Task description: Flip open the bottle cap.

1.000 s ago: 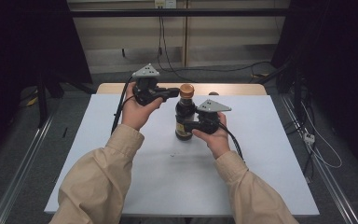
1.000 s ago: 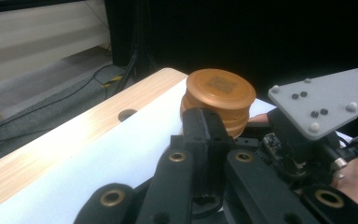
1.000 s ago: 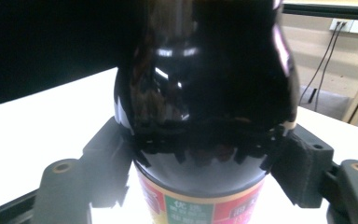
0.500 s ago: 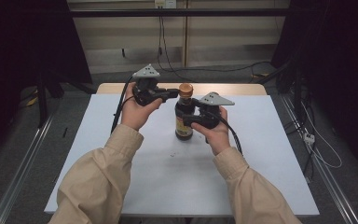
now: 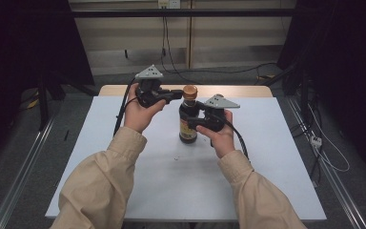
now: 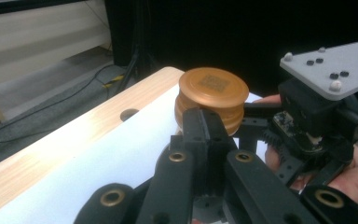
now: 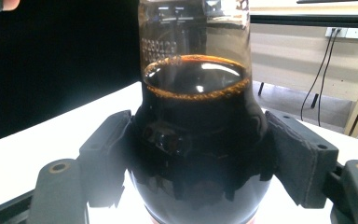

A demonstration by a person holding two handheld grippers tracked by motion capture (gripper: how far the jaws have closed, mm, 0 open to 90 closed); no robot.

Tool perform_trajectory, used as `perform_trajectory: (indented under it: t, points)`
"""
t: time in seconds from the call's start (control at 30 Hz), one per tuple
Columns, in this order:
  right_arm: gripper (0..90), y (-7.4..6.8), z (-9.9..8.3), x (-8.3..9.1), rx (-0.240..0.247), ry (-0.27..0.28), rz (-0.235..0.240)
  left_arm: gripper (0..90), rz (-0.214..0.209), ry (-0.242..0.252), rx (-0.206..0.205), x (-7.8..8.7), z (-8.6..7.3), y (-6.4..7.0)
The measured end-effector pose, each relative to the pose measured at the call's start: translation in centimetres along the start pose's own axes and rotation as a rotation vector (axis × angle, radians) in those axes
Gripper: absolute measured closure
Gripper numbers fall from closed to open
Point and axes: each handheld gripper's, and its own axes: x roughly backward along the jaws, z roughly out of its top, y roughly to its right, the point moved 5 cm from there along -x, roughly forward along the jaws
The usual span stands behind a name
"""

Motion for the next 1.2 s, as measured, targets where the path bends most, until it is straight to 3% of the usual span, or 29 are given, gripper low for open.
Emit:
perform_trajectory:
  t: [0.13,0.23,0.3,0.33,0.4,0.47,0.6,0.8,0.93,1.13,1.2]
  points:
    - [26.4,0.1,-0.1,0.0,-0.005,0.005,0.007,90.0,0.008,-0.016,-0.028,0.0,0.2,0.3]
    - [26.5,0.3,-0.1,0.0,-0.016,0.01,0.011,90.0,-0.021,-0.039,-0.037,-0.2,0.4,1.0]
    - [26.5,0.3,-0.1,-0.1,-0.018,0.009,0.016,90.0,-0.068,-0.065,-0.051,-0.8,0.4,1.9]
    - [26.5,0.1,-0.1,-0.2,-0.008,0.008,0.018,90.0,-0.076,-0.042,-0.065,-1.2,0.6,2.4]
    - [26.4,-0.5,0.0,-0.5,0.025,0.001,0.017,90.0,-0.053,-0.015,-0.063,-1.7,1.4,3.3]
    - [26.4,-1.0,0.1,-0.7,0.05,-0.013,0.02,90.0,-0.018,-0.037,-0.082,-1.8,1.8,3.5]
    - [26.3,0.1,-0.1,-0.3,-0.008,0.002,0.013,90.0,-0.029,-0.022,-0.037,-0.6,1.2,2.6]
    - [26.3,-0.1,-0.1,-0.3,-0.006,0.006,0.014,90.0,0.018,-0.048,-0.004,0.8,0.1,1.2]
    - [26.2,0.1,-0.1,-0.1,-0.011,-0.001,0.019,90.0,0.044,-0.048,0.009,0.7,-0.1,0.3]
    - [26.2,0.1,-0.2,-0.1,-0.008,-0.001,0.022,90.0,0.021,-0.016,0.022,0.0,0.0,0.0]
    - [26.3,0.1,-0.2,-0.1,-0.009,0.002,0.024,90.0,0.022,-0.027,0.01,0.0,0.2,0.0]
